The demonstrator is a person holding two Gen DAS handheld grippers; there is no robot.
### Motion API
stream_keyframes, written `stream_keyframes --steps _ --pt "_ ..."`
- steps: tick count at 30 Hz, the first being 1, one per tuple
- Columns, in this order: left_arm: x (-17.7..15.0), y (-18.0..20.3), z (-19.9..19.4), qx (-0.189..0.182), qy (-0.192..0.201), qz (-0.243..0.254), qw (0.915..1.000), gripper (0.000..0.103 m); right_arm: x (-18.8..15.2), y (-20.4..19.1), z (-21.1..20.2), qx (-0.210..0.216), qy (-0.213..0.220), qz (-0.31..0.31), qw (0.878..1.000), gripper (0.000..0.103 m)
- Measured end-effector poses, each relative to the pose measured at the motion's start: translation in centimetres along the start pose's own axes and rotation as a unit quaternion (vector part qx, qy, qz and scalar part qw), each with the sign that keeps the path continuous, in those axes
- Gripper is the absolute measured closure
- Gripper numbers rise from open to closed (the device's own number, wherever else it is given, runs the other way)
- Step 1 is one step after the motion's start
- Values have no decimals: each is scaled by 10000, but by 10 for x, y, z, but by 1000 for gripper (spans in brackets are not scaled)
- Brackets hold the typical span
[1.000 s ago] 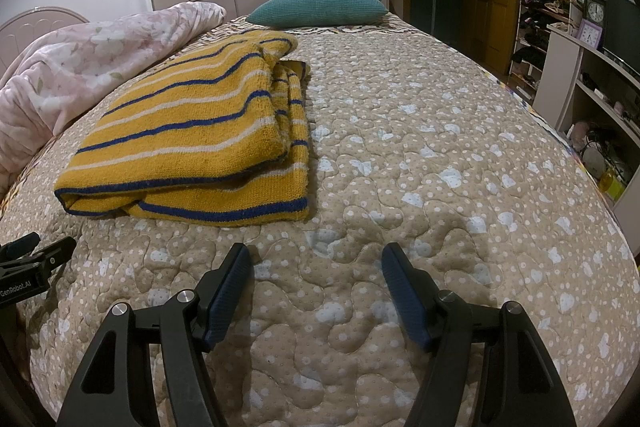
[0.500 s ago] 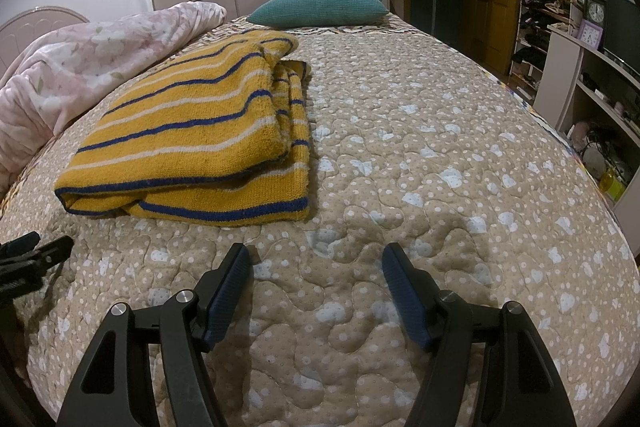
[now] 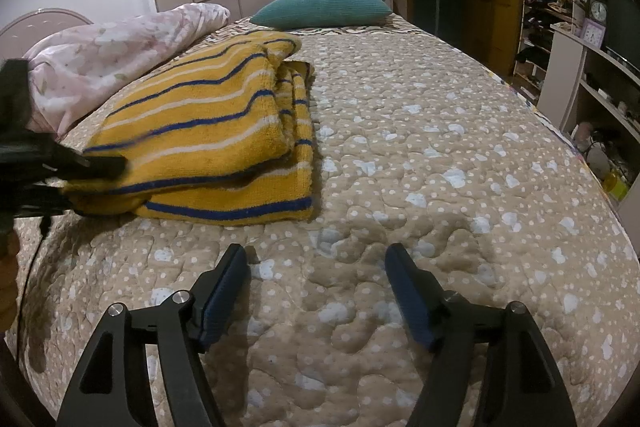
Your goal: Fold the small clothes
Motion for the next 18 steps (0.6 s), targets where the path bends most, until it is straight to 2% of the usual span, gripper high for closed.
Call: stream_keyframes --steps 1,3,9,12,13,15,16,18 --pt "1 3 -2 15 17 60 10000 72 0 0 0 -3 -1 -1 10000 27" --pt "5 7 -12 -5 82 128 9999 77 1 0 0 -9 -4 -15 10000 27" --pt "6 10 -25 93 1 361 9993 81 -1 -1 0 2 -14 -18 10000 26" --pt "-4 16 -26 307 146 663 9972 73 0 -1 1 20 -48 -19 10000 24" --pt "-8 14 -30 352 202 725 9965 66 1 -1 2 58 -99 -28 9999 23" --pt "-17 14 -28 676 349 1016 9919 54 7 1 3 155 -298 -3 9994 25" --pt "-22 7 -27 805 406 1148 9893 51 14 6 -1 274 -369 207 9987 26" --pt "-29 2 -20 981 506 1413 9838 42 33 18 -12 631 -193 778 9948 30"
Point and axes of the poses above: each gripper's, at about its wrist camera, not at the fingertips, and z roughly the way its jaws point, y to its right, x to its top, the point moved 3 cm from there along z, roughly the way its jaws point, and after that the axes turned 11 degrees about y, right-handed, at the moved point
